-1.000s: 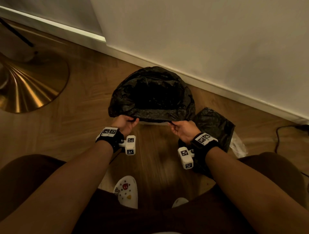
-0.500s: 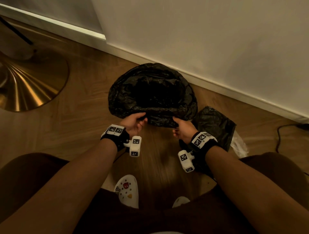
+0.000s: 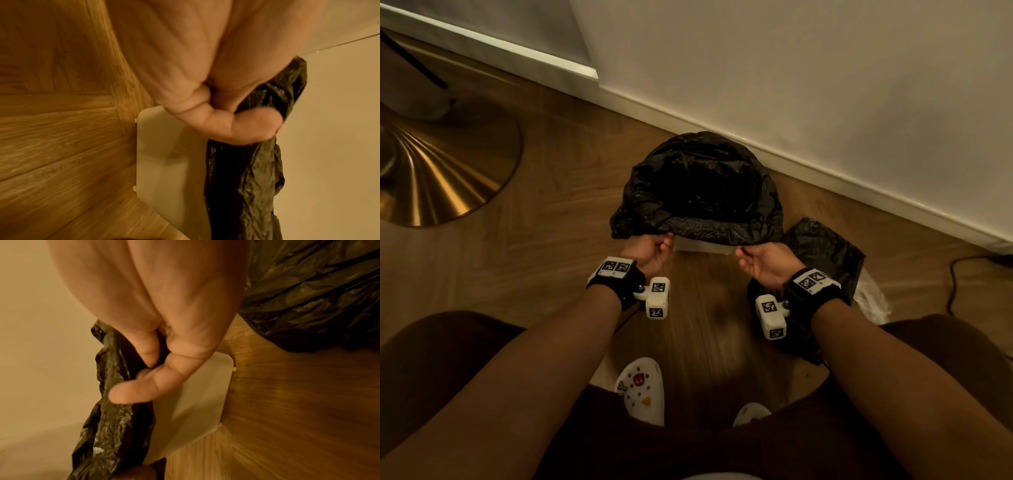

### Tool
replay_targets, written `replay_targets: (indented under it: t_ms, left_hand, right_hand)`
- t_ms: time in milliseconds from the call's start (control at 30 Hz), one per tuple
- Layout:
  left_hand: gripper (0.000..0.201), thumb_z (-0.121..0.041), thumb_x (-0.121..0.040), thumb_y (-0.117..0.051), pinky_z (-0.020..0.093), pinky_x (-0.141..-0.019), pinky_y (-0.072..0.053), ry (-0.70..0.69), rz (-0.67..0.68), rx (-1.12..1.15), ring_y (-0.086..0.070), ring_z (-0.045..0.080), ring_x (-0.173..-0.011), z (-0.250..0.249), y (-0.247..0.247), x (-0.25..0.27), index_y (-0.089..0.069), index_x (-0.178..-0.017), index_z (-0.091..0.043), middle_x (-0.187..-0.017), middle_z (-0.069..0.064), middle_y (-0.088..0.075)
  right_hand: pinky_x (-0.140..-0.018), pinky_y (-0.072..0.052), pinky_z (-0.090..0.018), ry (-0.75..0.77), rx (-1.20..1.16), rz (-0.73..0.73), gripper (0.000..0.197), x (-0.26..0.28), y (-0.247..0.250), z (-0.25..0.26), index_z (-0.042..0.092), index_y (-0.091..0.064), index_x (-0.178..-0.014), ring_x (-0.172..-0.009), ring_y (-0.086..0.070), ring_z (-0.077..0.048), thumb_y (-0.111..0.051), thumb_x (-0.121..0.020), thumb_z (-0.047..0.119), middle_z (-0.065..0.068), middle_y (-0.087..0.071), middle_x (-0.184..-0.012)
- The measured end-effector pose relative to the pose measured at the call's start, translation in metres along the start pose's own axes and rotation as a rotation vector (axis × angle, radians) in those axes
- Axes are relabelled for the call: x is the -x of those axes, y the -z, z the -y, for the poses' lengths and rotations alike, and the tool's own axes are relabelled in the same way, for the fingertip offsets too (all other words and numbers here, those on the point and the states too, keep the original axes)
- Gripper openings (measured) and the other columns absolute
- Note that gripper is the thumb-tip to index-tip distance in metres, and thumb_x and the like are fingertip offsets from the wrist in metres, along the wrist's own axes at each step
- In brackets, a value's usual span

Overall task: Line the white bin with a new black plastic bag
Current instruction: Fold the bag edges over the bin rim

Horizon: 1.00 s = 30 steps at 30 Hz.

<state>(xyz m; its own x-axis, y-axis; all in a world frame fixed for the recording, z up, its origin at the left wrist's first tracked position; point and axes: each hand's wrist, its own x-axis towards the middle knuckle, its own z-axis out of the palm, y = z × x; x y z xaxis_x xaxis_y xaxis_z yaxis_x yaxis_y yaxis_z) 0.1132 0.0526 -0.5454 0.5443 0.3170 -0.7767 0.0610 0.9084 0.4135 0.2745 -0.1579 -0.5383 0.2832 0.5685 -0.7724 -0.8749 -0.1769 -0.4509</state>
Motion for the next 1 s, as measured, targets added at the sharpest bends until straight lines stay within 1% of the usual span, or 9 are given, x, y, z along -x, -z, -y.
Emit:
replay_targets:
  t_ms: [133, 233, 333, 400, 500, 567, 667, 800, 1000]
  left_hand:
    - [0.01, 0.0, -0.093, -0.05, 0.014, -0.048, -0.053, -0.039, 0.08, -0.088, -0.066, 0.012, -0.056, -0.002, 0.003, 0.002, -0.06, -0.09, 0.001, -0.065, 0.009, -0.068]
    - [0.02, -0.021, -0.087, -0.066, 0.017, -0.048, -0.055, -0.012, 0.16, -0.098, -0.066, 0.016, -0.062, -0.006, 0.002, 0.005, -0.064, -0.097, -0.004, -0.073, 0.011, -0.067]
    - [0.033, -0.032, -0.081, -0.072, 0.017, -0.047, -0.055, -0.049, 0.124, -0.14, -0.066, 0.014, -0.066, -0.005, 0.001, 0.001, -0.066, -0.105, -0.009, -0.081, 0.006, -0.068]
    - [0.024, -0.027, -0.087, -0.071, 0.017, -0.048, -0.054, -0.085, 0.076, -0.149, -0.066, 0.012, -0.066, -0.004, 0.002, -0.001, -0.066, -0.103, -0.01, -0.084, 0.005, -0.068]
    - [0.007, -0.014, -0.091, -0.066, 0.017, -0.048, -0.054, -0.119, 0.035, -0.135, -0.067, 0.01, -0.061, -0.004, 0.004, -0.003, -0.066, -0.095, -0.009, -0.081, 0.005, -0.068]
    - [0.002, -0.007, -0.091, -0.063, 0.016, -0.047, -0.053, -0.121, 0.032, -0.138, -0.068, 0.01, -0.06, -0.005, 0.007, -0.003, -0.065, -0.091, -0.007, -0.077, 0.006, -0.068]
    - [0.004, -0.002, -0.091, -0.061, 0.013, -0.046, -0.051, -0.085, 0.027, -0.143, -0.067, 0.009, -0.057, -0.008, 0.012, -0.006, -0.063, -0.09, -0.005, -0.068, 0.006, -0.069]
    - [0.004, -0.003, -0.093, -0.057, 0.011, -0.044, -0.049, -0.018, 0.004, -0.135, -0.063, 0.008, -0.052, -0.012, 0.015, -0.007, -0.061, -0.091, -0.003, -0.067, 0.008, -0.067]
    - [0.007, 0.0, -0.094, -0.053, 0.01, -0.039, -0.045, -0.029, -0.049, -0.029, -0.064, 0.009, -0.053, -0.015, 0.012, -0.008, -0.058, -0.091, -0.002, -0.073, 0.008, -0.06]
  right_hand:
    - [-0.064, -0.06, -0.027, 0.058, -0.093, 0.065, 0.028, -0.003, 0.001, -0.002, -0.001, -0.051, -0.118, -0.082, -0.072, -0.019, -0.038, -0.094, -0.006, -0.015, -0.066, -0.1]
    - [-0.078, -0.06, -0.034, 0.081, -0.163, 0.142, 0.016, -0.007, 0.005, -0.004, 0.006, -0.055, -0.107, -0.096, -0.073, -0.023, -0.053, -0.092, 0.011, -0.012, -0.064, -0.107]
    - [-0.09, -0.057, -0.036, 0.094, -0.072, 0.148, 0.042, -0.004, -0.001, -0.002, 0.014, -0.059, -0.123, -0.103, -0.069, -0.022, -0.068, -0.088, 0.035, -0.007, -0.071, -0.109]
    - [-0.083, -0.058, -0.031, 0.157, 0.031, 0.052, 0.03, -0.007, -0.005, -0.004, 0.012, -0.063, -0.116, -0.099, -0.07, -0.02, -0.069, -0.09, 0.025, -0.005, -0.072, -0.108]
    - [-0.062, -0.053, -0.021, 0.229, 0.142, -0.096, 0.004, -0.013, -0.006, -0.007, 0.002, -0.065, -0.097, -0.079, -0.067, -0.016, -0.062, -0.094, 0.004, -0.007, -0.071, -0.086]
    - [-0.055, -0.044, -0.02, 0.25, 0.164, -0.159, 0.012, -0.016, -0.005, -0.006, 0.002, -0.061, -0.083, -0.068, -0.059, -0.014, -0.058, -0.094, -0.001, -0.008, -0.065, -0.072]
    - [-0.053, -0.036, -0.023, 0.257, 0.144, -0.204, 0.023, -0.016, -0.006, -0.006, 0.006, -0.055, -0.071, -0.06, -0.053, -0.013, -0.054, -0.092, -0.004, -0.007, -0.058, -0.064]
    - [-0.055, -0.038, -0.023, 0.234, 0.11, -0.226, 0.024, -0.017, -0.003, -0.009, 0.009, -0.055, -0.07, -0.06, -0.053, -0.012, -0.053, -0.091, -0.003, -0.006, -0.058, -0.066]
    - [-0.051, -0.04, -0.021, 0.177, 0.19, -0.262, 0.019, -0.019, -0.003, -0.008, 0.004, -0.061, -0.075, -0.063, -0.055, -0.013, -0.053, -0.091, -0.003, -0.009, -0.062, -0.072]
